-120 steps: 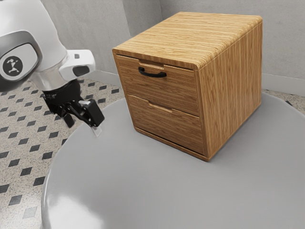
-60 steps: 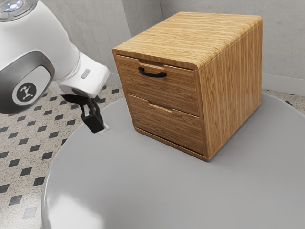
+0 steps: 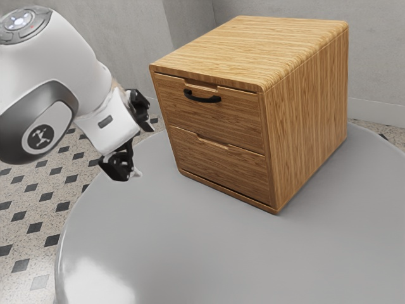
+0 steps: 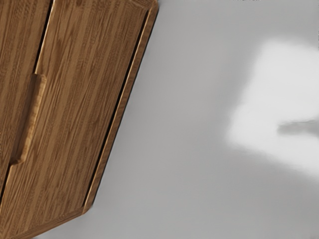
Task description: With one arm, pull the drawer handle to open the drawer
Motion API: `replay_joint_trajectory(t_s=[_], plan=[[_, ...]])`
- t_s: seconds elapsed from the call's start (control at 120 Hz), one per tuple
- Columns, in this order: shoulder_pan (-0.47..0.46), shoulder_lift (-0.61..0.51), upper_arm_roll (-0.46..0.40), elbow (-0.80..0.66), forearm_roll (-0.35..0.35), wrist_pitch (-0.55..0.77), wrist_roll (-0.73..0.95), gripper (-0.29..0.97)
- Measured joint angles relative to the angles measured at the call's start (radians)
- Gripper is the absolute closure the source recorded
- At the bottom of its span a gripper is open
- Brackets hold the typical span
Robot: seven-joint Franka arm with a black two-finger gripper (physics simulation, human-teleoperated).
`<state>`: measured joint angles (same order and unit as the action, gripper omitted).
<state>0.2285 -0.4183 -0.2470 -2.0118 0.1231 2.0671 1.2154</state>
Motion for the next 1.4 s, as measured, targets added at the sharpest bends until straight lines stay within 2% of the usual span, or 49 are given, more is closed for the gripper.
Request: replay_joint_trajectory(t_s=[0.158, 0.558, 0.908, 1.4], plan=[[-0.007, 0.036, 0.001, 0.024, -0.016, 0.071, 0.072, 0.00], [0.000, 0.134, 0.007, 0.080, -0.051, 0.228, 0.123, 0.00], [0.011, 0.253, 0.012, 0.147, -0.050, 0.258, 0.147, 0.00], [0.010, 0.258, 0.033, 0.171, -0.050, 0.265, 0.164, 0.00]])
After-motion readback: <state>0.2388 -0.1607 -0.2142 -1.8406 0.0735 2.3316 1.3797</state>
